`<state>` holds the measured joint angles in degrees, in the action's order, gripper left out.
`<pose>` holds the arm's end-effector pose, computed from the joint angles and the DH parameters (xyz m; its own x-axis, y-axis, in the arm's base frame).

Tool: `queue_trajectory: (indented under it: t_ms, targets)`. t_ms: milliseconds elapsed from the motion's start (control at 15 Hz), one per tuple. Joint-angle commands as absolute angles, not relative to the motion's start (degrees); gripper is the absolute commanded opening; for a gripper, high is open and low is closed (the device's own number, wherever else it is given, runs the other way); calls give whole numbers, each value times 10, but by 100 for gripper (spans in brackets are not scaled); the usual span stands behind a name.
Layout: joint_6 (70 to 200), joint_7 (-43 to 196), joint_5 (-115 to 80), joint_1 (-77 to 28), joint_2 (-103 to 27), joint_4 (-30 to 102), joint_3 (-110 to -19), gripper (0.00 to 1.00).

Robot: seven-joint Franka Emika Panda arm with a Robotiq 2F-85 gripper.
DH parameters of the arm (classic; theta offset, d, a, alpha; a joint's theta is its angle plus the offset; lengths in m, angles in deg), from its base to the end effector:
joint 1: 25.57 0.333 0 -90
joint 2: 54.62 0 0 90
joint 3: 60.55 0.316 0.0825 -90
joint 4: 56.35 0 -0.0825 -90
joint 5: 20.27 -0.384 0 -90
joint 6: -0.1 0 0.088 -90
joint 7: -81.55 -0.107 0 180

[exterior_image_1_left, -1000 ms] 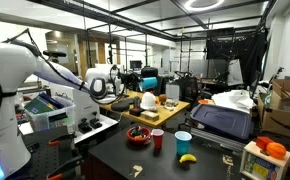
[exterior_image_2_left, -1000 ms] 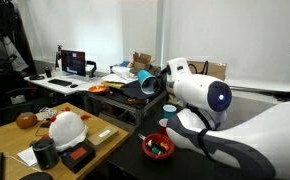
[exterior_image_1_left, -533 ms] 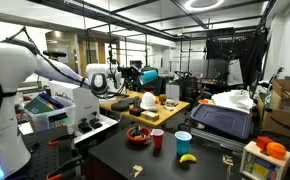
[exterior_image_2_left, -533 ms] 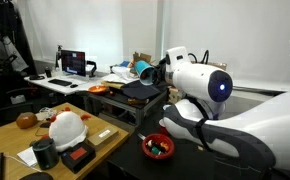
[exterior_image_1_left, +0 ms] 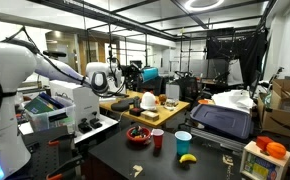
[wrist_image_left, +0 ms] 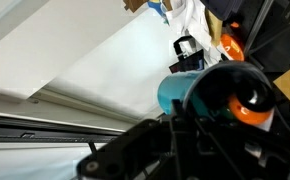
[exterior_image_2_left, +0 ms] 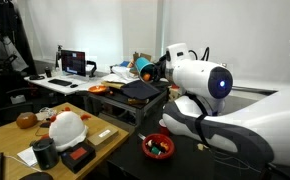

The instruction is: Pour the contents of the blue cup on the left into the red plate

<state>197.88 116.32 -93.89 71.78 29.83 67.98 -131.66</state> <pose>0.5098 0.2250 0.2833 0.3085 0.7707 0.5575 -0.1642 -0.5341 0.8293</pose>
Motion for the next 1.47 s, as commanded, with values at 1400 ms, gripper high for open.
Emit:
queue_trajectory:
  t_ms: [1400]
  targets:
    - [1979,1047,-910,623,300,604,-1023,1]
